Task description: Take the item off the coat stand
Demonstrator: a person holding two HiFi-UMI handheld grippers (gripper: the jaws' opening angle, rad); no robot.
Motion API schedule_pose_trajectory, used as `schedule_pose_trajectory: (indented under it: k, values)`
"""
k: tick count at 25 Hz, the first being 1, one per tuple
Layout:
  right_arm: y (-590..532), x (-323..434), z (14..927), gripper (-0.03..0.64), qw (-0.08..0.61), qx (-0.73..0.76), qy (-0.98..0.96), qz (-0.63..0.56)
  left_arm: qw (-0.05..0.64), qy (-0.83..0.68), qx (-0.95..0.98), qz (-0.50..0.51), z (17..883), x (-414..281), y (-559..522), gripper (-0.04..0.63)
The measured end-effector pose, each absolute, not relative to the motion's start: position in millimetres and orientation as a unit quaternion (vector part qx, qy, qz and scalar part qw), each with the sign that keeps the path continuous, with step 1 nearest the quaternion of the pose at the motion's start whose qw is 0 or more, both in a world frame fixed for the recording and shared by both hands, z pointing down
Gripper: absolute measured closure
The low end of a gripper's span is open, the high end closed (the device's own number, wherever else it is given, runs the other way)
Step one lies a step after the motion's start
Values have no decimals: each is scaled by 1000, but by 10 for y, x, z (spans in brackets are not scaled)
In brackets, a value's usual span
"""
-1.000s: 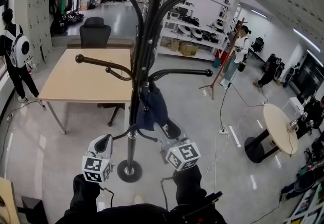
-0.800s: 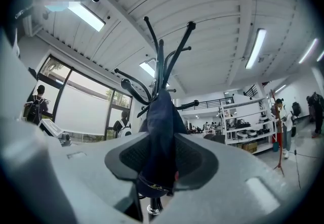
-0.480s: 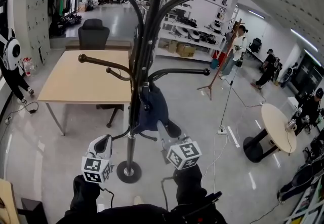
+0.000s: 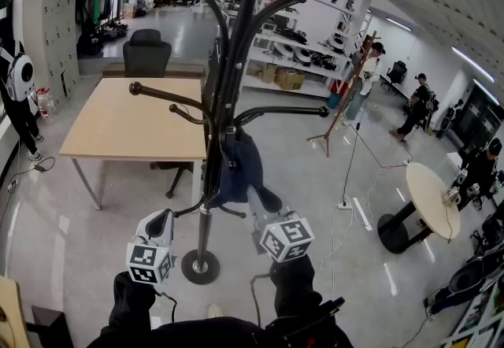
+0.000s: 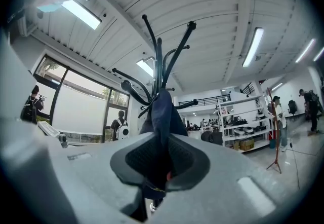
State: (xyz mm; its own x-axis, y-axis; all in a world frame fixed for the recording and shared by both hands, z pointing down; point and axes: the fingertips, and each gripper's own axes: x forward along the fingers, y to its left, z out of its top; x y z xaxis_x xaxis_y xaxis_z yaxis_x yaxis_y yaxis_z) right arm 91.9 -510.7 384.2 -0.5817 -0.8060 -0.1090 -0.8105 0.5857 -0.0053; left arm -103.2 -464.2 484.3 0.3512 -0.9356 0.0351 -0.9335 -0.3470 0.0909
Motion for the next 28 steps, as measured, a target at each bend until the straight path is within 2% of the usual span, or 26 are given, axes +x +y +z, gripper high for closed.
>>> schedule_pose_trajectory:
  k: [28]
  values:
    - [-5007, 949, 3510, 575, 64, -462, 884, 40, 50, -568, 821, -16, 4864, -1114, -4563, 592]
